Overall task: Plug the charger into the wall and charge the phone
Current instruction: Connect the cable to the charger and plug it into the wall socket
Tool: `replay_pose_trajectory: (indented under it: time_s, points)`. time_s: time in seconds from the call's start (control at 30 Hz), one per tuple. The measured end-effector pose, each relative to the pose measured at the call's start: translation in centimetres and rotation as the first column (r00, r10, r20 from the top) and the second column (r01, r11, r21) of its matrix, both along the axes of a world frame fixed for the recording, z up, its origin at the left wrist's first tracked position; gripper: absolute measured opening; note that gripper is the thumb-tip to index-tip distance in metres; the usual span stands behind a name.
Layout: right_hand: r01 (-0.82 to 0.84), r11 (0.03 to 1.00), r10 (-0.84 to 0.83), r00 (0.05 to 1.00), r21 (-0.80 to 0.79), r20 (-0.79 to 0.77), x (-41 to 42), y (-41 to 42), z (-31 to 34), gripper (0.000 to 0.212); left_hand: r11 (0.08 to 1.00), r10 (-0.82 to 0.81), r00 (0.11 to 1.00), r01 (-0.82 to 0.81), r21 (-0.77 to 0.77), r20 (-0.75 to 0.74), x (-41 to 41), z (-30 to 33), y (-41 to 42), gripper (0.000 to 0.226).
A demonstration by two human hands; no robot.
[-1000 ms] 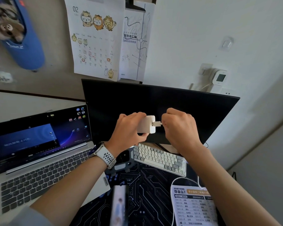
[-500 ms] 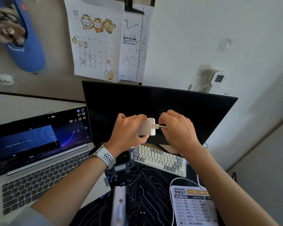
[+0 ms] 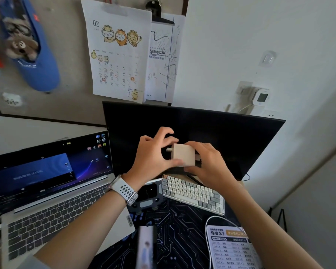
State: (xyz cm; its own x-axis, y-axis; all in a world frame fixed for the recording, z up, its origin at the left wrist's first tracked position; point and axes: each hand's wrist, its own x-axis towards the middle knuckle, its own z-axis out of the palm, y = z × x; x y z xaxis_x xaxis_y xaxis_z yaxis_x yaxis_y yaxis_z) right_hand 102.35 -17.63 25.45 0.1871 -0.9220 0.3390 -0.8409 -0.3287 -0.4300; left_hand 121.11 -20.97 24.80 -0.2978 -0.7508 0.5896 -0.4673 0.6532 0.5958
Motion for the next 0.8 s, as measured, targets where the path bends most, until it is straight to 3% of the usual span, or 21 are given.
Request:
replay_pose_trajectory:
  time_s: [0.1, 0.2, 0.3, 0.37, 0.47, 0.63, 0.8]
  points:
    - [-0.038, 0.999, 0.027, 0.964, 0.038, 0.263, -0.5, 0.3, -0.5, 0.063, 0.947, -0.157, 0.948, 0.224, 0.229, -0.276, 1.3, 0.6, -0.3, 0.083]
    - [-0.178, 0.983, 0.127, 0.835, 0.043, 0.536, -0.6, 0.7, -0.9, 0.059, 0.917, -0.278, 0.928, 0.333, 0.221, -0.246, 1.4, 0.8, 0.2, 0.078]
    - [-0.296, 0.954, 0.183, 0.696, 0.045, 0.695, 0.1, 0.9, -1.4, 0.056, 0.948, -0.271, 0.940, 0.298, 0.110, -0.207, 0.6, 1.2, 1.0, 0.063]
    - [-0.320, 0.946, 0.182, 0.655, 0.051, 0.733, 0.3, 1.0, -1.7, 0.058, 0.975, -0.211, 0.966, 0.219, 0.044, -0.152, 0.2, 1.5, 1.3, 0.060]
    - [-0.311, 0.949, 0.177, 0.674, 0.059, 0.717, 0.2, 0.9, -1.8, 0.060, 0.990, -0.141, 0.984, 0.143, 0.015, -0.105, 0.0, 1.7, 1.7, 0.062]
    - [-0.301, 0.951, 0.160, 0.671, 0.070, 0.724, 0.1, 1.0, -1.4, 0.062, 0.987, -0.163, 0.978, 0.163, -0.012, -0.130, -0.2, 2.1, 1.7, 0.062]
    - [-0.214, 0.976, 0.133, 0.716, 0.034, 0.686, -0.1, 1.3, -1.1, 0.062, 0.970, -0.220, 0.957, 0.236, 0.062, -0.191, -0.5, 1.8, 1.6, 0.064]
